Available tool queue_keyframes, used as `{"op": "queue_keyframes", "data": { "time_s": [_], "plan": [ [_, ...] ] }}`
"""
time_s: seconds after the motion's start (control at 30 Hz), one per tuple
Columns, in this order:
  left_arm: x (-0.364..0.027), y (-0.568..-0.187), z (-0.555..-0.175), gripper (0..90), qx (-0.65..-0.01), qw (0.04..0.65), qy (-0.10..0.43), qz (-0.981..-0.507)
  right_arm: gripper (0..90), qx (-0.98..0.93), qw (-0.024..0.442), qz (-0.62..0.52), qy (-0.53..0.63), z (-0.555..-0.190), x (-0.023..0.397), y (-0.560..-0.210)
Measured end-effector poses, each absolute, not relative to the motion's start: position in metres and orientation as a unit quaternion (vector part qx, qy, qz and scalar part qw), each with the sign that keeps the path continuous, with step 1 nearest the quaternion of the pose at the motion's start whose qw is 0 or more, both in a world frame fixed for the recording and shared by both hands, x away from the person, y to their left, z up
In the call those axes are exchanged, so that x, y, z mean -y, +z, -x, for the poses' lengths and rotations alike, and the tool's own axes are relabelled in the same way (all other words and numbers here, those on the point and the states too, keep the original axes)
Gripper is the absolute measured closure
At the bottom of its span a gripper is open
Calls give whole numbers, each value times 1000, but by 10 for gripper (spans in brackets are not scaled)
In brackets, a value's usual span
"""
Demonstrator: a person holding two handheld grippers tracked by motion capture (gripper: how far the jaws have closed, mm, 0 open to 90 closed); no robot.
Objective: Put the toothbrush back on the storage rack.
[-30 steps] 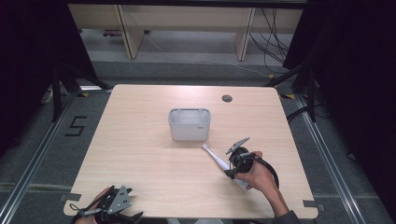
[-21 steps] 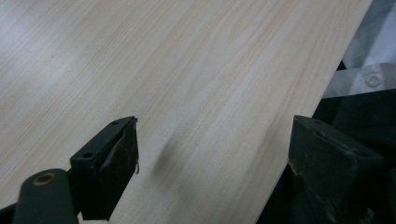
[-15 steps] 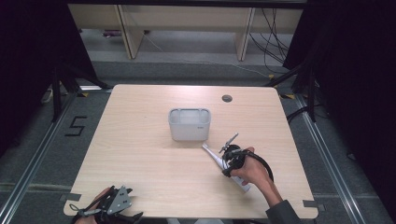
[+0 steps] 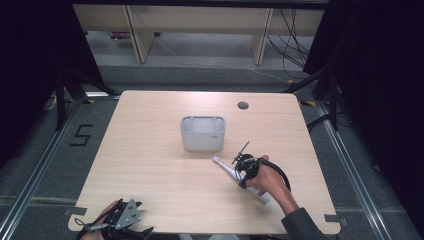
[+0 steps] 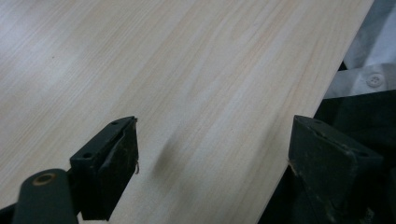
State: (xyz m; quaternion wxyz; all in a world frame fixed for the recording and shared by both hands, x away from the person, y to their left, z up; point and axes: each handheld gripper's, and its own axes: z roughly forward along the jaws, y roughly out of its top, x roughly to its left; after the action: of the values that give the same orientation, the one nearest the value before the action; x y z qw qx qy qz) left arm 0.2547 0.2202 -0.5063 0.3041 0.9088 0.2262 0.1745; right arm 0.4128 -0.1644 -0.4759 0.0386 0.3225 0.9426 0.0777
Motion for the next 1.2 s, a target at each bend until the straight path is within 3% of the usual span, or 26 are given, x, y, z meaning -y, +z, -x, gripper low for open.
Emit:
{"op": "queue_keyframes", "data": {
  "time_s": [1.2],
  "plan": [
    [-220,-506,-255,158,-225,304,176,-909,663,-957,23,-291,3,-419,143,-474]
  ]
}}
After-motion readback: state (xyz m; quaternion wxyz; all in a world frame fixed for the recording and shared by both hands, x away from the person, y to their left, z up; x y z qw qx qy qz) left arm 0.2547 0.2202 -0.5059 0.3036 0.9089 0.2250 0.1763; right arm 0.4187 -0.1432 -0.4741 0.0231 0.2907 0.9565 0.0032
